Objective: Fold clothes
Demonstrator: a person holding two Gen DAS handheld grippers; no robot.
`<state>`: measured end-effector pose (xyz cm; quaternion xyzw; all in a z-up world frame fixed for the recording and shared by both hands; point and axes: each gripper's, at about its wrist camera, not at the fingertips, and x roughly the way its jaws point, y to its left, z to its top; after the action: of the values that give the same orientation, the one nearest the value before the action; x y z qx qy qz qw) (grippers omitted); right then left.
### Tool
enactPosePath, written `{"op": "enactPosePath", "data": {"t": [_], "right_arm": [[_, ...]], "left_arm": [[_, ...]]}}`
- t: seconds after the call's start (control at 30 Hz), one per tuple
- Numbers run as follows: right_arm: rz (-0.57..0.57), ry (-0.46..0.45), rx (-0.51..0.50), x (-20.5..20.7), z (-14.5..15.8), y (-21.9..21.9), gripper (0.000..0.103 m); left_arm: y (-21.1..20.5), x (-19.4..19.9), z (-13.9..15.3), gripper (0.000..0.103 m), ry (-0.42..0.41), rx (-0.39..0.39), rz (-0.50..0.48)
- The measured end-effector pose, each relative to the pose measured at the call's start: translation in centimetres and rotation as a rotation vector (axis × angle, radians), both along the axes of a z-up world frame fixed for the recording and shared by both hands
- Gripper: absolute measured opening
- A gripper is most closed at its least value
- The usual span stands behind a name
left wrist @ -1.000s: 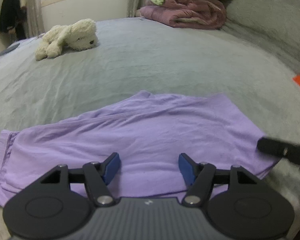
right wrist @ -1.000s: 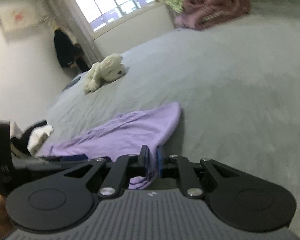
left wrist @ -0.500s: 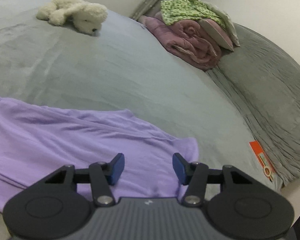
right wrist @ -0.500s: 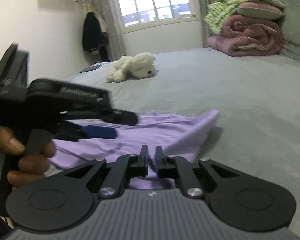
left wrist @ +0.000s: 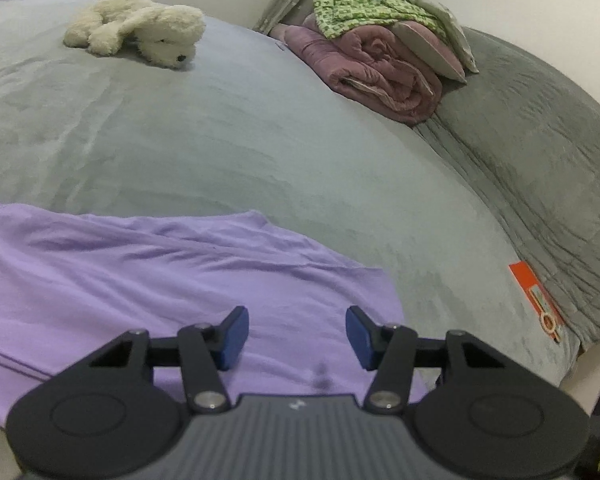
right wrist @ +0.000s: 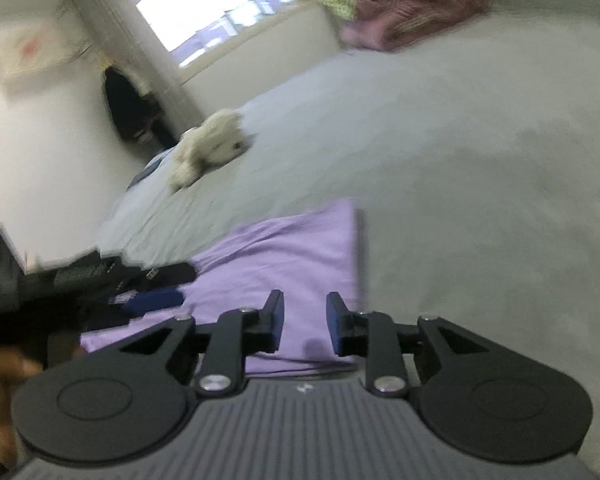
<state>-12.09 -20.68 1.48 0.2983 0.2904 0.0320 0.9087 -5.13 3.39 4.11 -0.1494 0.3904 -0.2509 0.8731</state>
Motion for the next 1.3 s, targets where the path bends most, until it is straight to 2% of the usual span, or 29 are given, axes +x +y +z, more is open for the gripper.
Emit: {"op": "enactPosePath", "data": {"t": [0.1, 0.17, 0.23, 0.33, 0.63, 0.83, 0.9, 1.0, 1.03, 1.3], "right_arm": [[-0.016, 0.063, 0.111, -0.1, -1.1, -2.0, 0.028], [-0.006, 0.101, 0.152, 0.0, -1.6, -2.5, 0.028], [0.012, 0.113, 0.184, 0.1, -1.9, -2.5, 0.028], [0.038, 0.128, 0.248, 0.3, -2.4, -2.3, 0.028], [0.021, 0.140, 0.364, 0.7, -3.0, -3.1, 0.021], [0.019, 0.116, 0.359, 0.7, -3.1, -2.6, 0.020], [0.002, 0.107, 0.335, 0.5, -3.0, -2.2, 0.019], [-0.024, 0.094, 0.297, 0.3, -2.8, -1.7, 0.008], [-0.033, 0.090, 0.284, 0.2, -2.7, -1.5, 0.008], [0.015, -0.064, -0.201, -0.5, 1.1, 6.1, 0.008]], "left_arm": [[-0.3, -0.3, 0.0, 0.054, -0.011, 0.023, -0.016], [-0.6, -0.5, -0.1, 0.055, -0.020, 0.071, -0.016], [-1.1, -0.6, -0.3, 0.055, -0.037, 0.143, -0.014], [-1.3, -0.5, -0.6, 0.055, -0.036, 0.180, -0.016], [-1.1, -0.4, -0.6, 0.055, -0.025, 0.181, -0.009], [-1.1, -0.2, -0.7, 0.056, -0.023, 0.181, -0.006], [-1.2, -0.2, -0.7, 0.056, -0.022, 0.181, -0.005], [-1.2, -0.2, -0.6, 0.056, -0.022, 0.180, -0.003], [-1.1, -0.2, -0.6, 0.056, -0.022, 0.179, -0.003], [-0.2, -0.2, 0.4, 0.056, -0.063, 0.159, 0.024]]}}
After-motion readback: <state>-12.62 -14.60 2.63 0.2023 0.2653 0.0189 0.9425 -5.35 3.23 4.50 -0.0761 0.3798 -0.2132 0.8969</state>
